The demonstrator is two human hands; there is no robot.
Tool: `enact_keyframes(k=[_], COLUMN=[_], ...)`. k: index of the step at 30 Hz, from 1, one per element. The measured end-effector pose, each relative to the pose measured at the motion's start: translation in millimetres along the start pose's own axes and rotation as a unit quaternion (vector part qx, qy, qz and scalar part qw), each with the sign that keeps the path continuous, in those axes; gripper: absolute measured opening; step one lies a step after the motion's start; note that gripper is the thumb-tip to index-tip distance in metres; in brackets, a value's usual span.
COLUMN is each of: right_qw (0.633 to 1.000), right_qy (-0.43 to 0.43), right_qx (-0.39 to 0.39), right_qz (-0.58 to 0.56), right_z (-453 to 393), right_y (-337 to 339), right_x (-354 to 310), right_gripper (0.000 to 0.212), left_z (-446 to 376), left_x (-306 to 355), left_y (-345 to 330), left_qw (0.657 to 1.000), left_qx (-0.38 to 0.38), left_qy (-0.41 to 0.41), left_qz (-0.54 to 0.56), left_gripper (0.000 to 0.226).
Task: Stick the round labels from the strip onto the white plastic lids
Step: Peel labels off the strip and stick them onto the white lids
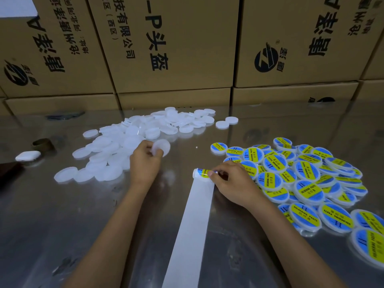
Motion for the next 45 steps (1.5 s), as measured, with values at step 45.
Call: enact_keyframes(k=[45], right_qw=[0.982], right_qy=[-0.026], right_qx=[0.081], right_qz=[-0.166], right_z=[6.4], right_y=[5.5], right_x=[-8.8], right_gripper=[0.022], left_z=[48.9], left_x=[39.1], left_y=[-55.1], left_qw=[0.894], left_qx=[-0.293], left_qy=[0.068], left_qz=[0.332], left_gripper=[0.019])
Point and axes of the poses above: each hand's wrist, its own z-axis away from the middle knuckle, its own y-axis out of the back of the hand, x = y × z, the point moved 5 cm from there along -z, towards the middle knuckle, and after that the axes turned 4 degrees about -x, right-handed, at the moved point
